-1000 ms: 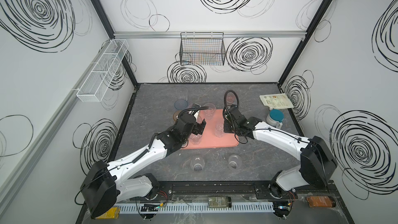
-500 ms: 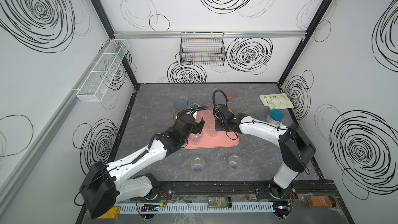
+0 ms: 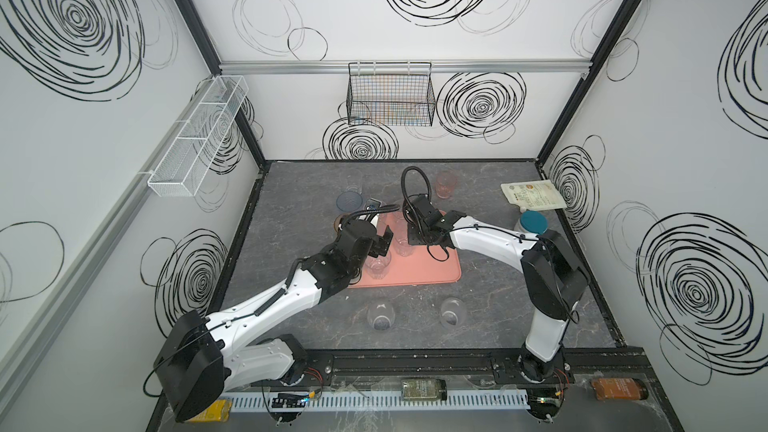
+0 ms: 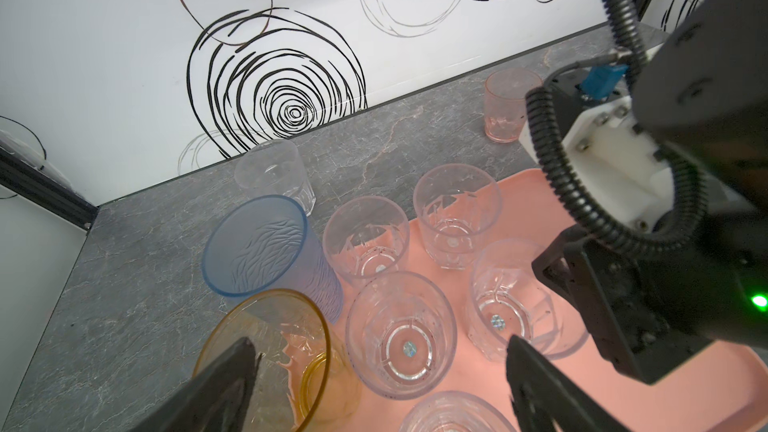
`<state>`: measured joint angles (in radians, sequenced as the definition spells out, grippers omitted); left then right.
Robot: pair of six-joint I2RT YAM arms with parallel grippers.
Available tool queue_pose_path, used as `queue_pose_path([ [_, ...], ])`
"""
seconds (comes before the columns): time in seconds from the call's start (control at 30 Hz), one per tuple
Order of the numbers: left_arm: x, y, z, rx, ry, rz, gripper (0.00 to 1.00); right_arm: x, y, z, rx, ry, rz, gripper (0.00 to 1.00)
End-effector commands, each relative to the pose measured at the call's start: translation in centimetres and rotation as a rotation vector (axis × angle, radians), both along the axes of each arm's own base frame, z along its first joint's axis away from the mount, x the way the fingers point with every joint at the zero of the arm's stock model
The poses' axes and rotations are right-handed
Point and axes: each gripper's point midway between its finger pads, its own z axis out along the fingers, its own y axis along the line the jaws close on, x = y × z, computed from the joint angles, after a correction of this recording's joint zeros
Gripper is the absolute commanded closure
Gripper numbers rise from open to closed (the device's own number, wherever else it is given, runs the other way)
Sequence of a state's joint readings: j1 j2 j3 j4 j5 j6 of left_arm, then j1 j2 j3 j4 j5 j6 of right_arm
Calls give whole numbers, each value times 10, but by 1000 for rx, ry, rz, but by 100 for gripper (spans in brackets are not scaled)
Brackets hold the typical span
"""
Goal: Place the glasses into the tray
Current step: 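Lower the clear glass onto the tray and open right gripper, then withdraw right gripper while left arm reaches to a clear glass near the back wall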
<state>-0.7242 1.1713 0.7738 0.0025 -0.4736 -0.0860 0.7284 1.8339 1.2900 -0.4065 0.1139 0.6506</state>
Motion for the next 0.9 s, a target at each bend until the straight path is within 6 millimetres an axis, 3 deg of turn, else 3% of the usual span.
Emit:
queue_pose_path([
  [0.0, 5, 4, 7, -14, -37, 20, 4, 7, -3, -1, -43, -16, -15, 86],
  [0.3, 6, 4, 4, -13, -32, 23, 4, 13, 3, -2, -24, -15, -10, 81],
  [0.47, 6, 5, 3, -10, -30, 25, 4, 14, 6, 13, -12, -16, 4, 63],
  [0.57, 6, 6, 3, -7, -30, 26, 4, 15, 4, 29, -3, -29, 5, 54],
  [0.7, 8, 12, 9, 6, -48, 45, 4, 14, -8, 60, 30, -60, 7, 49],
  [0.77, 12, 17, 17, -15, -48, 60, 4, 16, -19, 78, 50, -88, -1, 49],
  [0.87, 18, 23, 34, -75, -38, 69, 4, 23, -56, 107, 49, -139, -60, 48],
])
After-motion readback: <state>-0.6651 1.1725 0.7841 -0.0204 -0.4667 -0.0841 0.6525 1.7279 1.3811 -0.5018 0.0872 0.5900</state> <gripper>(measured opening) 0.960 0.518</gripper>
